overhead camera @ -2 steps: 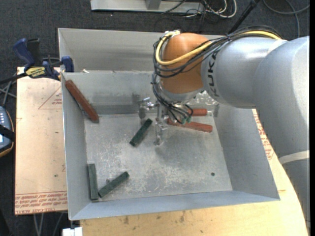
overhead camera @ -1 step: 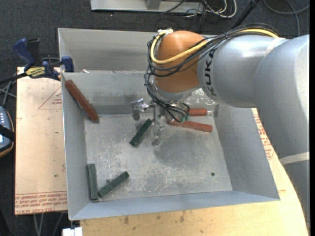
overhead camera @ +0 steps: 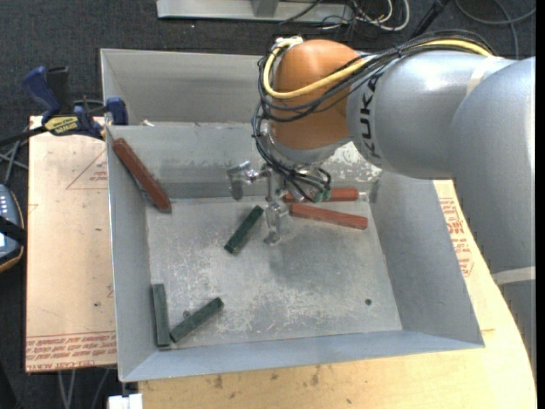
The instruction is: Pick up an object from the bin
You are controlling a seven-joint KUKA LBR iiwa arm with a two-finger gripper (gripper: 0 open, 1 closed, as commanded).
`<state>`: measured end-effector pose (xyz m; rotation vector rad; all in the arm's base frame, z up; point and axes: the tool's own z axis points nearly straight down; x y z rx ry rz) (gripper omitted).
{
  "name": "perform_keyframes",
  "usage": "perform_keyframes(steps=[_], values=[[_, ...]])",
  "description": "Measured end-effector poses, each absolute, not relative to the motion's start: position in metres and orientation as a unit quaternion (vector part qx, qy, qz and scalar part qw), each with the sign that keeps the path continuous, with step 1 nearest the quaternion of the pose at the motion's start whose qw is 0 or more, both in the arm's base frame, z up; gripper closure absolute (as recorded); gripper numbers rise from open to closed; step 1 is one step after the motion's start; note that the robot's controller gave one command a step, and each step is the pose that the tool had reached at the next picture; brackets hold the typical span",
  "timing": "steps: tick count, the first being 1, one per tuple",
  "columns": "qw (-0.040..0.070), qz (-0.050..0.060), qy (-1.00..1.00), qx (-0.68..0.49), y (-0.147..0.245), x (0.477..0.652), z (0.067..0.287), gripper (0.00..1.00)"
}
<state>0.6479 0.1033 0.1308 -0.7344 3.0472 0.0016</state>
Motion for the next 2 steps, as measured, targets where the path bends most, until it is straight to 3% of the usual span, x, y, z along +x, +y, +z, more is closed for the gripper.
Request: perform_keyframes(steps=[1, 2], values=[[0.002, 0.000, 0.935, -0.356, 0.108, 0.654, 0.087, 0.00], [0.002, 0.000, 0.895, -0.447, 0.110, 0.652, 0.072, 1.00]])
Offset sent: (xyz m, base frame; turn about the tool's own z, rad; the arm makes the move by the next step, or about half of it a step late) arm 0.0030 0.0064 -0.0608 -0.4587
